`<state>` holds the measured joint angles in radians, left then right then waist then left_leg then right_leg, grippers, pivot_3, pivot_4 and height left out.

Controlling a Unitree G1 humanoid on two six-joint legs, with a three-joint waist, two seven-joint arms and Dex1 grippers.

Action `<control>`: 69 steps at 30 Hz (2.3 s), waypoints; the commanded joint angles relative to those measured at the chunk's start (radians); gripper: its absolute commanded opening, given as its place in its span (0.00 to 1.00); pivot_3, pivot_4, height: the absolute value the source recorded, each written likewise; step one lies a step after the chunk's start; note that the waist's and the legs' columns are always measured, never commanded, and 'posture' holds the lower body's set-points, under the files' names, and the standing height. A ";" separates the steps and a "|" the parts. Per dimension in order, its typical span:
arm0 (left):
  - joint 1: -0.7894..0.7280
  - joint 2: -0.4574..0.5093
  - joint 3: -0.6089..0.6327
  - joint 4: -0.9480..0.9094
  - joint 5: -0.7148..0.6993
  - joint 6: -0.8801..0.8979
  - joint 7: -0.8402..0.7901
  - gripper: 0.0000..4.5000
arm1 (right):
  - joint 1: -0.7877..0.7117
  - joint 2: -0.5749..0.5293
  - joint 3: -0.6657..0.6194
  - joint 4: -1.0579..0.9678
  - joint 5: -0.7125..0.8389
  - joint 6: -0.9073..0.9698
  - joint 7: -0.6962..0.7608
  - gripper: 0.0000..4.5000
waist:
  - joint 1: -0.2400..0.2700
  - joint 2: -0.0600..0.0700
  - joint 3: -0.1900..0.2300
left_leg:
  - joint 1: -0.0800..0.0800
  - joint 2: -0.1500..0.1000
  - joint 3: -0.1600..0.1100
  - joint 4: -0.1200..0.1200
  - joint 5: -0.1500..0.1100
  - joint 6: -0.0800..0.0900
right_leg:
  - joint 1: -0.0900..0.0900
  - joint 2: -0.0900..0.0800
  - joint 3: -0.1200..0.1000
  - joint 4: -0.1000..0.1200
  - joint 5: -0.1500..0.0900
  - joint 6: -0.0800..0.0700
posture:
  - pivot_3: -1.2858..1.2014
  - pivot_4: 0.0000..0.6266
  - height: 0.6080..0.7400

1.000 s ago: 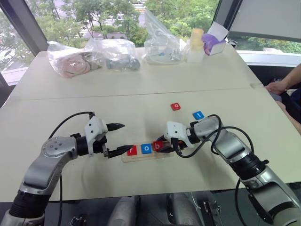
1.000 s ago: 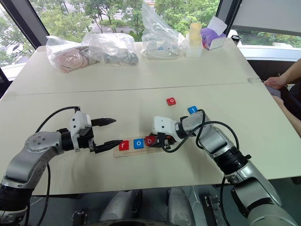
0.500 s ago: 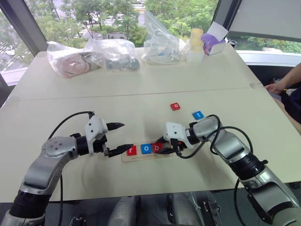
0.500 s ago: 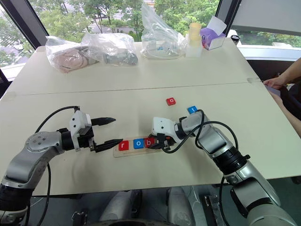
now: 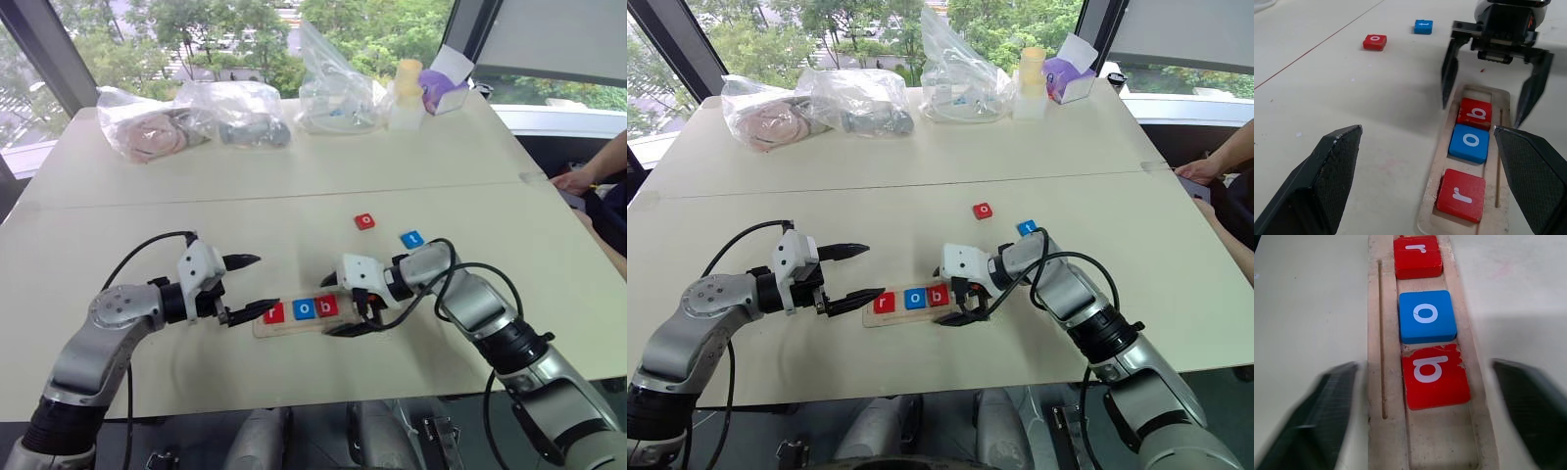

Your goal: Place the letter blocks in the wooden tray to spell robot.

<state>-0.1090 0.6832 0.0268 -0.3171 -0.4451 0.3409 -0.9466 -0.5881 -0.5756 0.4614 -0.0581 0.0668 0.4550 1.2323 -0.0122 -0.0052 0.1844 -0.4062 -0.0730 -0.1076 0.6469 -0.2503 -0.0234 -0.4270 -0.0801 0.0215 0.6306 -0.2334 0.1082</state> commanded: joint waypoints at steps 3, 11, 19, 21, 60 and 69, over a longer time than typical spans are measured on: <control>0.000 -0.006 0.008 -0.032 -0.008 -0.005 0.008 1.00 | -0.042 -0.011 -0.075 -0.078 0.042 0.031 -0.019 0.99 | 0.000 0.000 0.000 | 0.000 0.000 0.000 0.000 0.000 0.000 | 0.000 0.000 0.000 0.000 0.000 0.000 | 0.52 0.24 1.00; -0.009 -0.012 0.000 -0.027 -0.006 -0.004 0.007 1.00 | -0.033 -0.086 -0.115 0.040 -0.028 -0.063 -0.083 0.99 | 0.001 0.000 0.000 | 0.000 0.000 0.000 0.000 0.000 0.000 | 0.000 0.000 0.000 0.000 0.000 0.000 | 0.52 0.24 1.00; -0.014 -0.013 -0.001 -0.023 -0.004 -0.005 0.005 1.00 | -0.014 -0.070 -0.104 0.067 -0.034 -0.089 -0.101 0.99 | -0.002 0.000 0.000 | 0.000 0.000 0.000 0.000 0.000 0.000 | 0.000 0.000 0.000 0.000 0.000 0.000 | 0.52 0.24 1.00; -0.015 -0.013 -0.001 -0.023 -0.005 -0.004 0.005 1.00 | -0.012 -0.061 -0.101 0.061 -0.033 -0.084 -0.102 0.99 | -0.001 0.000 0.000 | 0.000 0.000 0.000 0.000 0.000 0.000 | 0.000 0.000 0.000 0.000 0.000 0.000 | 0.52 0.24 1.00; 0.002 -0.010 0.008 -0.044 -0.012 0.006 0.019 1.00 | -0.090 -0.017 -0.178 -0.001 -0.018 -0.022 -0.142 0.99 | 0.000 0.000 0.000 | 0.000 0.000 0.000 0.000 0.000 0.000 | 0.000 0.000 0.000 0.000 0.000 0.000 | 0.52 0.24 1.00; -0.019 -0.024 -0.004 -0.028 -0.004 -0.002 0.024 1.00 | -0.266 0.148 -0.261 0.293 -0.109 0.244 -0.517 0.99 | -0.003 0.000 0.000 | 0.001 0.001 0.000 -0.001 0.001 -0.001 | 0.000 0.001 0.000 0.000 0.001 -0.002 | 0.52 0.24 1.00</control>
<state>-0.1190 0.6605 0.0150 -0.3274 -0.4450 0.3453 -0.9231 -0.8227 -0.4379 0.2215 0.2085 -0.0213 0.6710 0.7808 -0.0153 -0.0054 0.1841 -0.4056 -0.0728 -0.1075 0.6455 -0.2495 -0.0247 -0.4277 -0.0796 0.0219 0.6311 -0.2321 0.1061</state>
